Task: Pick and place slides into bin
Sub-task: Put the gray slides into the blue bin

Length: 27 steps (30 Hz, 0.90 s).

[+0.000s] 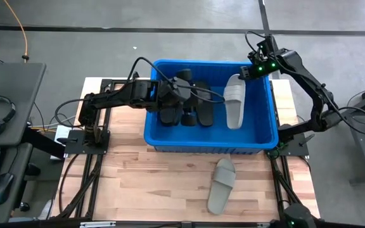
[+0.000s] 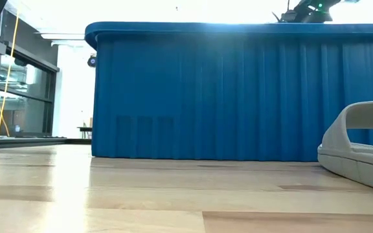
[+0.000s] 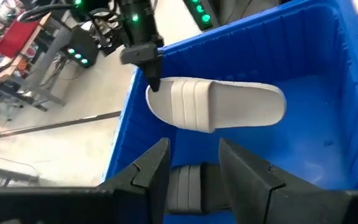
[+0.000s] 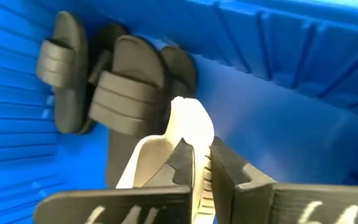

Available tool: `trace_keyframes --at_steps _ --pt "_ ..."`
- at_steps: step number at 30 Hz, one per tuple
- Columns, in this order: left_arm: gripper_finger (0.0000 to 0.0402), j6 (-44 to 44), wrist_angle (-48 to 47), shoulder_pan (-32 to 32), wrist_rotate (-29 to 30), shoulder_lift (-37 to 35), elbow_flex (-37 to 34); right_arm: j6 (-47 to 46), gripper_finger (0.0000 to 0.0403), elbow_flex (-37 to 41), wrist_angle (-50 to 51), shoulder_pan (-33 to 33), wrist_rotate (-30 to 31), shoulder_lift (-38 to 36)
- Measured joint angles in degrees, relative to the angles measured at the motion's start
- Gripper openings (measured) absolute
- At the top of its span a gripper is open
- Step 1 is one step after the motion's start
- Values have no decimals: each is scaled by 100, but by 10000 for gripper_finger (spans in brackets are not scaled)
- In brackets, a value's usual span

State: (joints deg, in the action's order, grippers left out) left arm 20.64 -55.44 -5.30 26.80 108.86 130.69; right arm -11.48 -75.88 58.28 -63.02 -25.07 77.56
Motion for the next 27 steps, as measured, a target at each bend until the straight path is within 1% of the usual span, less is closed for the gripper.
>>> trace_keyframes --at_steps 3,5,6,7,9,12,14,16,20,24,27 --pt "126 -10 151 -106 -418 75 2 -22 1 0 13 1 213 2" --pt "126 -3 191 -189 -795 138 -9 -1 1 0 16 1 212 2" --pt "126 76 355 -227 -920 224 0 -3 1 0 20 1 191 2" --pt "127 220 563 -231 -979 296 9 -3 1 0 20 1 146 2" --pt "127 641 642 -311 -1071 441 -4 -24 1 0 17 1 53 0" --pt "127 1183 1186 -354 -1198 775 0 -37 1 0 8 2 -220 -20" --pt "127 1468 1391 -428 -1329 973 -7 -43 1 0 9 6 -250 -31" --pt "127 1692 1642 -443 -1331 1176 -2 -51 1 0 -9 4 -253 -38" --pt "127 1899 1989 -521 -1093 1502 -4 -107 1 0 -26 4 -374 -89" --pt "127 1964 2273 -562 -1124 1726 -4 -286 0 0 -207 4 -520 -155" --pt "128 1978 2288 -557 -1181 1843 -4 -365 0 0 -289 4 -543 -217"
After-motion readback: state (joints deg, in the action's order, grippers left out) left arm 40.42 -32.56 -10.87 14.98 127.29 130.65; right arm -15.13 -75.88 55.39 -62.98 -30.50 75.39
